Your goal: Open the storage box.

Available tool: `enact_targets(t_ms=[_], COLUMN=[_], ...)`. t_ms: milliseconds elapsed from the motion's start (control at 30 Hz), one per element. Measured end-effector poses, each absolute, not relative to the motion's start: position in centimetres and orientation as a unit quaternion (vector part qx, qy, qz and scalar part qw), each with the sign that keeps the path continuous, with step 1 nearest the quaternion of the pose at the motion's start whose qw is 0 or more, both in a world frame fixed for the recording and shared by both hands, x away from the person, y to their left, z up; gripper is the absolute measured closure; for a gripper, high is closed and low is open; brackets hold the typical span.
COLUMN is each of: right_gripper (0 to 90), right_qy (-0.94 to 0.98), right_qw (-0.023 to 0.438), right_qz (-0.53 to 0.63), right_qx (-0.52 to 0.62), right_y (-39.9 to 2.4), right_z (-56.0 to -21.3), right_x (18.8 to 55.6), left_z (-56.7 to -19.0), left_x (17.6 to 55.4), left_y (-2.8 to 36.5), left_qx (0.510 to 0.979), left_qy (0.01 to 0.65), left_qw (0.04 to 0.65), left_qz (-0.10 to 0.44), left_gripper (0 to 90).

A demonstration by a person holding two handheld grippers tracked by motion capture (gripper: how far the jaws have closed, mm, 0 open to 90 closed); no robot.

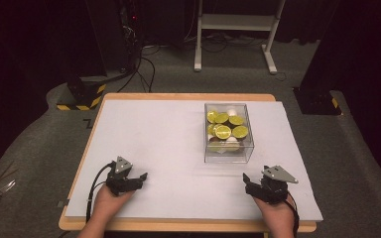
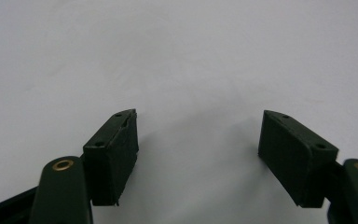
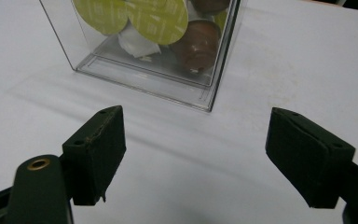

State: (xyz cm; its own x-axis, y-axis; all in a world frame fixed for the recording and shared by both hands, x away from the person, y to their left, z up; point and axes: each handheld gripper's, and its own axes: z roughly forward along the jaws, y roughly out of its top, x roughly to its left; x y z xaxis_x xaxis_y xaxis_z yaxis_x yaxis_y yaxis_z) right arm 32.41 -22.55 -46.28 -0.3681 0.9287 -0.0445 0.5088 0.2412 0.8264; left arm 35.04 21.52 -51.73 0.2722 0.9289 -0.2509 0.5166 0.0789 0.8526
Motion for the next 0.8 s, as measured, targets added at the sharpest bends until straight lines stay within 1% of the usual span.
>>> enact_targets(t_ms=[333, 433, 800], right_gripper=[19.8, 19.8, 19.6], right_qy=[0.736, 0.738, 0.748], right_qw=[0.271, 0.262, 0.255], right_qz=[0.39, 0.392, 0.387], right_qx=[0.482, 0.482, 0.475], right_y=[-21.5, -21.0, -19.7], right_z=[-45.5, -45.6, -45.9], right_x=[32.5, 32.8, 33.4], left_z=[-51.7, -51.7, -51.7], left_x=[35.1, 35.0, 35.1], left_y=[21.5, 21.5, 21.5], left_qx=[0.642, 0.643, 0.642], left_qy=[0.563, 0.563, 0.563], left_qw=[0.473, 0.473, 0.473], left_qz=[0.217, 0.218, 0.217], left_gripper=[28.5, 28.5, 28.4])
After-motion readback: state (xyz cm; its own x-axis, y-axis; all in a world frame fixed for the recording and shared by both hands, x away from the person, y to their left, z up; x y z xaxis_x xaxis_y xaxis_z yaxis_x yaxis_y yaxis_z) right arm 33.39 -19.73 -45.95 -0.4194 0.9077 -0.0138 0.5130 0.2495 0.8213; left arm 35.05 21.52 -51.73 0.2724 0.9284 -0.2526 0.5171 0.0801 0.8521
